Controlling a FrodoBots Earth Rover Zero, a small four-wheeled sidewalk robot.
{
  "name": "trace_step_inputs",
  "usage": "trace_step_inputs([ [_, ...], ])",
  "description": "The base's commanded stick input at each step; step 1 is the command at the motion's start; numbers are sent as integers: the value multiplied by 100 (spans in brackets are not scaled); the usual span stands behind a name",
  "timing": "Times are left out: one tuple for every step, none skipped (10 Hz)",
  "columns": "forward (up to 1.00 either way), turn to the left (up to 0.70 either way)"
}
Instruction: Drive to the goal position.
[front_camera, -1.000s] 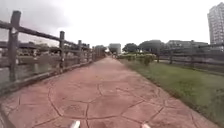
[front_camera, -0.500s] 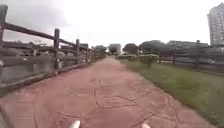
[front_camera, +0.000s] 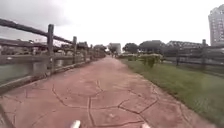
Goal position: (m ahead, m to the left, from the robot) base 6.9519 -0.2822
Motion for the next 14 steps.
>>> trace_step_inputs([
  [70,0],
  [70,0],
  [70,0],
  [70,0],
  [70,0],
  [70,0],
  [70,1],
  [70,2],
  [70,9],
  [70,23],
  [70,22],
  [70,4],
  [70,0],
  [70,0],
])
